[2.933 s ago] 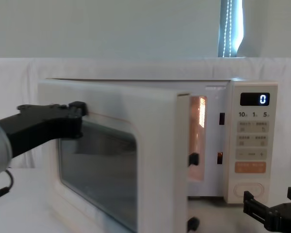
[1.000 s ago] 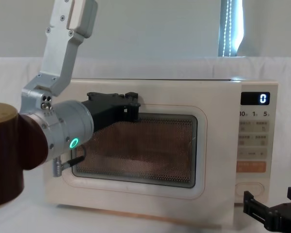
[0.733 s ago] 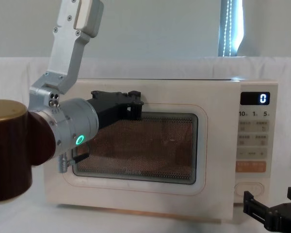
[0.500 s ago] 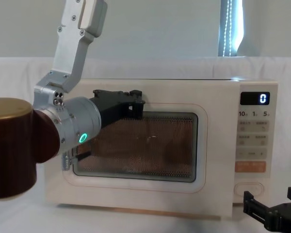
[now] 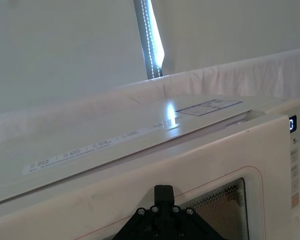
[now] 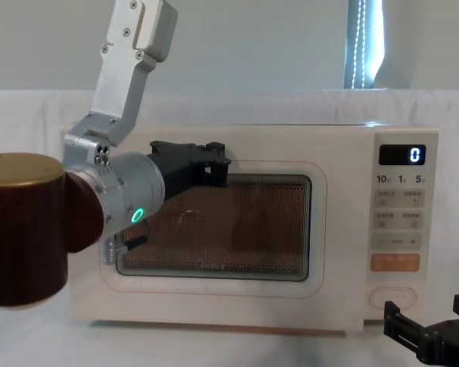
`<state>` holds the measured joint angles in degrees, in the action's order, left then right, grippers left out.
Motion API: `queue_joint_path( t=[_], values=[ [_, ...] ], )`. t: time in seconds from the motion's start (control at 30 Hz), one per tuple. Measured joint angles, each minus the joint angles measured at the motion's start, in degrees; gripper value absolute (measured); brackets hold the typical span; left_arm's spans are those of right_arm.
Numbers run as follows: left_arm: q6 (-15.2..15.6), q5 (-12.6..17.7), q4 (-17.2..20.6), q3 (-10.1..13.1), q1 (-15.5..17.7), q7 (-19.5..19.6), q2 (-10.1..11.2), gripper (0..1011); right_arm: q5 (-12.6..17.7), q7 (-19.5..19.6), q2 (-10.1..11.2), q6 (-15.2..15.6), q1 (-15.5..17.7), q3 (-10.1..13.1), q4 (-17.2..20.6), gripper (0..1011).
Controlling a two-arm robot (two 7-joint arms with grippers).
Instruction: Press the button to open the microwave door with one hand; close the microwave door with the other hand.
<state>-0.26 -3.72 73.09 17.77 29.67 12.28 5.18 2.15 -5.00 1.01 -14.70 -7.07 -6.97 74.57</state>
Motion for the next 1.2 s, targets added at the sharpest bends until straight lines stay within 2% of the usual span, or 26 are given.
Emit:
queue_joint_path(
  t=[1.2],
  values=[
    [-1.60,0.25,-5.25,0.13,2.73,-0.23,-2.91,0,0.00,0.00,0.00,0.00,0.00,0.00,0.00,1002]
  ],
)
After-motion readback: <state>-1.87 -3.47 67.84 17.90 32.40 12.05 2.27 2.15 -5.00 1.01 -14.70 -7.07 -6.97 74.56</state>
